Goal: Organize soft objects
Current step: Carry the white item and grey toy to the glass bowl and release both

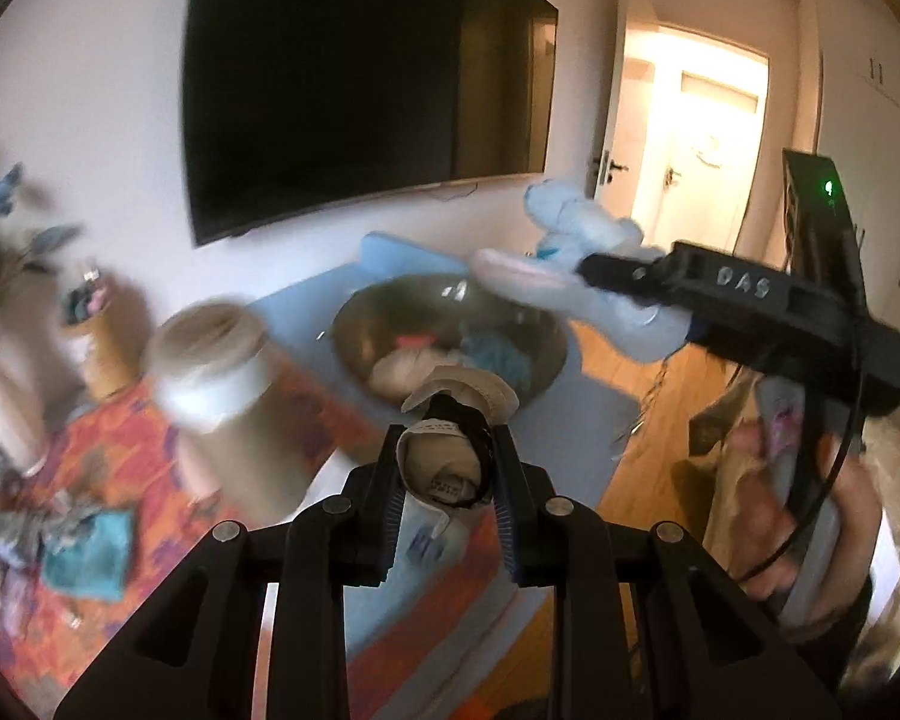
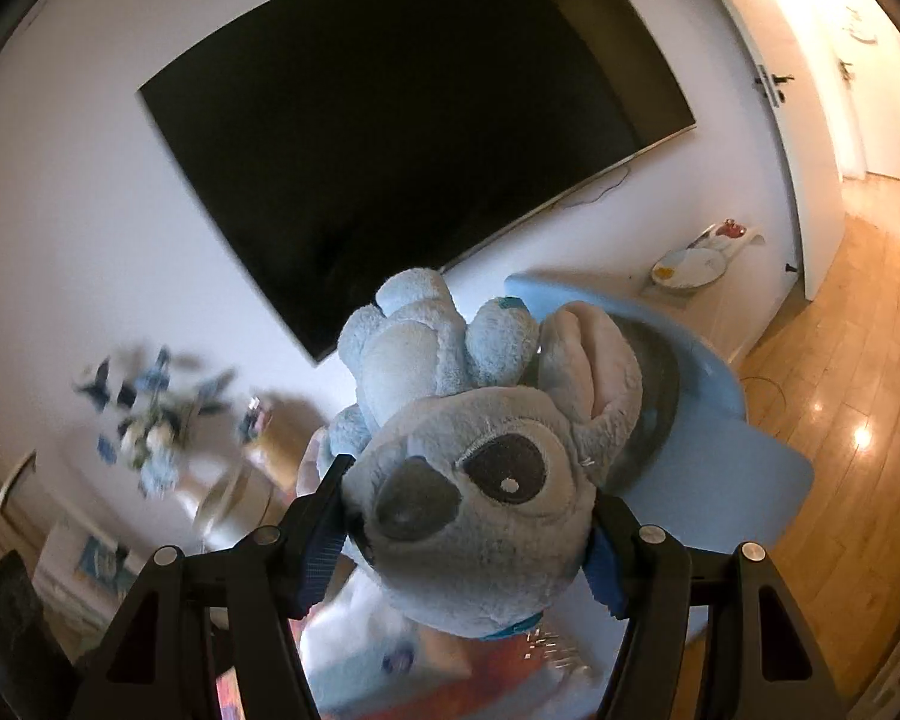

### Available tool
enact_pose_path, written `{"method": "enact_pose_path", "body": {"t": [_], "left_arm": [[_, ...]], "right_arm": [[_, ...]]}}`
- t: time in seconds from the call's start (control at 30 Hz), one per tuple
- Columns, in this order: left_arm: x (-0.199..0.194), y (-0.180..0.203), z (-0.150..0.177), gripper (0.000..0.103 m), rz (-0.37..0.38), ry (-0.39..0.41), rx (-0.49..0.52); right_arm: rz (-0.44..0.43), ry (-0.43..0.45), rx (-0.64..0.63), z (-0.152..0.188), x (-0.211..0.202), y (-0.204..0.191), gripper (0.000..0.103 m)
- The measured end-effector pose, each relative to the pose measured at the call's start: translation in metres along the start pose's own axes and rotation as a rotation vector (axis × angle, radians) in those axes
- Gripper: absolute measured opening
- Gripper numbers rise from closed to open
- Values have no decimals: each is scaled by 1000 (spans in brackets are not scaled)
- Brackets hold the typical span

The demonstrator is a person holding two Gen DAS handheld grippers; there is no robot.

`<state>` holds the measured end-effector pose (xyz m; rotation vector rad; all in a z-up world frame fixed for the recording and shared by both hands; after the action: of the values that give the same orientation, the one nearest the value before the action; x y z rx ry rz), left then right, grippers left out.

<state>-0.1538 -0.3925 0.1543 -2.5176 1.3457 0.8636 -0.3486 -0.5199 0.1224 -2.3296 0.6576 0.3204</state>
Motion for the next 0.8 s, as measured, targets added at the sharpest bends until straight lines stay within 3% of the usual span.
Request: {"method": "enact_pose_path", "body": {"t": [0.1,0.23,0.43,0.47,0.5,0.53,0.57,0.63,0.8], "left_arm": [[39,4,-26,23,0,-1,-52],[92,0,-50,23,-70,-6,-93],[155,-14,-57,25,-151,-56,-114],[162,-15,-55,25,-158,-66,-115],[169,-17,-53,28,-174,-72,-115],[177,-17,-50,40,-192,-82,-112],[184,-17,-48,45,-199,-96,-107],[193,-15,-43,69,-196,-129,-98],[180,4,-33,71,-119,-120,-73]], "right_arm": [[-10,-15,45,-24,27,10,66],[-3,-65,88,-52,68,26,66],[31,-166,93,-78,131,40,68],[35,-189,90,-78,140,43,73],[36,-216,90,-77,149,46,76],[38,-251,90,-74,158,49,82],[36,-299,89,-70,169,53,82],[48,-377,86,-60,180,60,82],[84,-384,91,-45,159,79,82]]}}
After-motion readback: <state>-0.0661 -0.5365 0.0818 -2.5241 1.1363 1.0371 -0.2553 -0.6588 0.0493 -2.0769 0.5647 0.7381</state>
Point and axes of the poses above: each gripper's, at about its wrist camera, not at the fingertips, and x roughly the way its jaws point, y to its right, z to its underside, the point moved 4 cm from there along x, roughly the way its jaws point, and after that the axes turned 3 degrees about z, right-handed, at the moved point
